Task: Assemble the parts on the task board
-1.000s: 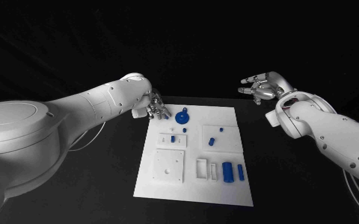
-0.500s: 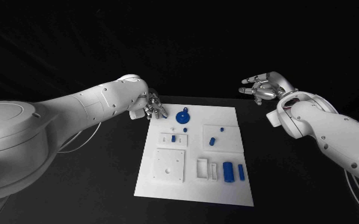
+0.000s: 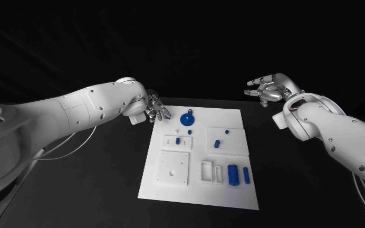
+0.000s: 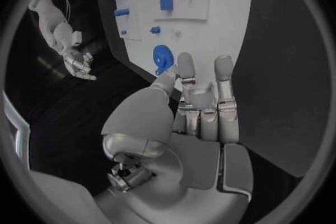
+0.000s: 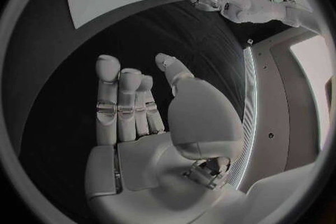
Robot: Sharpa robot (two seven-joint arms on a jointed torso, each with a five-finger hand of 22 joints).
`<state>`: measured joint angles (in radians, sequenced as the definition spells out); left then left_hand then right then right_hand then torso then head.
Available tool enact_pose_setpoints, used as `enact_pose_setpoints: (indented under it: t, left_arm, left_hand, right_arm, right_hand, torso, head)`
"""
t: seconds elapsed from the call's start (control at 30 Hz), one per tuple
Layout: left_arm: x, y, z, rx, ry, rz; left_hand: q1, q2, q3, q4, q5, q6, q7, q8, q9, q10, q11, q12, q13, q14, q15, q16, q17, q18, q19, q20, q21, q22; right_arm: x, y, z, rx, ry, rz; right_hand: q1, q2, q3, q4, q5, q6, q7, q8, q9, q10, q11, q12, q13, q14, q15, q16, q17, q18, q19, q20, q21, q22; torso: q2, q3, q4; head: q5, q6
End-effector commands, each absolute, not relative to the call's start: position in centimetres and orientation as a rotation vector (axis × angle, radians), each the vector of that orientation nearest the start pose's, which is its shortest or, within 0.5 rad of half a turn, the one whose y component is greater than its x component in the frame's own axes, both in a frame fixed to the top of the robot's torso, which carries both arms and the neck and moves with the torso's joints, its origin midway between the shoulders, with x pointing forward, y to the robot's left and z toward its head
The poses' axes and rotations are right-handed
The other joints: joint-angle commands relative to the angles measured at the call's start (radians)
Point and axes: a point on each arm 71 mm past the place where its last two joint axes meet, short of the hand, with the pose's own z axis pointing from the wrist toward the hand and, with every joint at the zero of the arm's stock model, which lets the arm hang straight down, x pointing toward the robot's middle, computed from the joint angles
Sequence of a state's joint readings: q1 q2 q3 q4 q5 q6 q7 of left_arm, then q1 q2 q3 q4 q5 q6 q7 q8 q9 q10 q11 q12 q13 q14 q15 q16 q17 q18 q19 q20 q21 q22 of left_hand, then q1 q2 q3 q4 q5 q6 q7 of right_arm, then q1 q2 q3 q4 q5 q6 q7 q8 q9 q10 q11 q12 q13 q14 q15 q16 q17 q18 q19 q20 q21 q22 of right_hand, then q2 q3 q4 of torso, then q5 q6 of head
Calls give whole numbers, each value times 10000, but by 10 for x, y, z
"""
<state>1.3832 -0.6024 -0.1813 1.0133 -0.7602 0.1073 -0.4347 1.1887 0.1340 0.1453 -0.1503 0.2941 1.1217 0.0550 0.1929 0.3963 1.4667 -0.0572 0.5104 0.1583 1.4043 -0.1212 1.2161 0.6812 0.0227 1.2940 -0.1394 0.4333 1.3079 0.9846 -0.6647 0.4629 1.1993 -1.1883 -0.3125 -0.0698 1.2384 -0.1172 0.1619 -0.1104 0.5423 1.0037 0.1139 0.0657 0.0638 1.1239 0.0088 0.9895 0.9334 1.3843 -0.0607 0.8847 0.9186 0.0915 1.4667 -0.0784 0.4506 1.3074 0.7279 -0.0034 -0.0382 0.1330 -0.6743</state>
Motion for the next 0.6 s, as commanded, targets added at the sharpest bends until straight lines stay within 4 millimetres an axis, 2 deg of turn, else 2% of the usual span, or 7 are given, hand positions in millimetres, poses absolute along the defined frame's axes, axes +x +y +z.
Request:
enact_pose_setpoints:
  t: [0.03, 0.2, 0.33, 0.37, 0.47, 0.5, 0.6]
  left_arm:
    - [566, 250, -187, -6710, 21808, -4207]
    - [548, 246, -184, -6843, 21783, -4504]
    - [534, 241, -185, -6893, 21713, -4600]
    - [530, 239, -187, -6880, 21719, -4597]
    - [522, 236, -189, -6678, 21711, -4577]
    - [519, 234, -190, -6511, 21676, -4534]
    - [514, 232, -191, -6030, 21523, -4381]
  left_hand:
    - [-134, -32, 199, -100, 118, 714, -607, -61, 2762, 469, -59, 97, 29, 91, -5, -34, 40, 28, 48, 30, -37, 170]
    - [-270, -96, 274, -160, 346, 889, -638, -119, 2797, 481, -62, 243, 72, 148, -11, 11, 134, 42, 75, 36, -15, 170]
    - [-494, -160, 358, -253, 815, 1106, -703, -61, 2928, 490, -96, 559, 143, 264, -12, 247, 523, 65, 102, 60, 42, 181]
    - [-621, -161, 446, -352, 832, 1145, -715, -70, 3009, 491, -100, 615, 118, 258, -8, 278, 587, 88, 95, 77, 78, 184]
    - [-676, -139, 439, -336, 800, 1219, -743, -52, 3072, 495, -116, 679, 119, 287, -1, 326, 680, 95, 99, 88, 101, 179]
    - [-682, -132, 438, -334, 791, 1243, -745, -68, 3081, 496, -114, 698, 114, 293, 7, 348, 725, 102, 93, 105, 104, 176]
    - [-678, -134, 435, -352, 801, 1305, -750, -152, 3110, 497, -118, 731, 84, 287, 17, 357, 774, 141, 86, 135, 126, 174]
  right_arm:
    - [559, -247, -158, 5026, 14939, 8059]
    - [559, -249, -159, 5065, 14978, 8010]
    - [560, -249, -160, 5085, 15009, 8001]
    - [560, -249, -161, 5091, 15017, 7997]
    - [560, -249, -161, 5101, 15038, 7992]
    - [560, -249, -162, 5106, 15046, 7991]
    - [560, -249, -162, 5116, 15060, 7986]
  right_hand:
    - [-70, -22, 13, 54, 54, 46, 48, -34, 5, -61, 3, 17, -11, -65, 9, -32, -16, 198, 152, 7, -38, 482]
    - [-70, -22, 13, 54, 54, 46, 48, -34, 5, -61, 3, 17, -11, -65, 9, -32, -16, 198, 152, 7, -38, 482]
    - [-56, -13, -10, 67, 59, 46, 48, -36, 4, -77, 4, 4, -27, -73, 10, -34, -17, 196, 146, 8, -47, 484]
    - [-56, -13, -10, 67, 59, 46, 48, -36, 4, -77, 4, 4, -27, -73, 10, -34, -17, 196, 146, 8, -47, 484]
    - [-56, -13, -10, 67, 59, 46, 48, -36, 4, -77, 4, 4, -27, -73, 10, -34, -17, 196, 146, 8, -47, 484]
    - [-56, -13, -10, 67, 59, 46, 48, -36, 4, -77, 4, 4, -27, -73, 10, -34, -17, 196, 146, 8, -47, 484]
    - [-56, -13, -10, 67, 59, 46, 48, -36, 4, -77, 4, 4, -27, -73, 10, -34, -17, 196, 146, 8, -47, 484]
  torso:
    - [-31, 26, 21]
    - [-95, 51, 67]
    - [-142, 60, 92]
    - [-146, 61, 95]
    - [-178, 71, 111]
    - [-192, 77, 125]
    - [-211, 80, 147]
  head:
    - [66, -24]
    - [60, -120]
    - [58, -171]
    - [57, -188]
    - [56, -235]
    - [64, -287]
    - [72, -317]
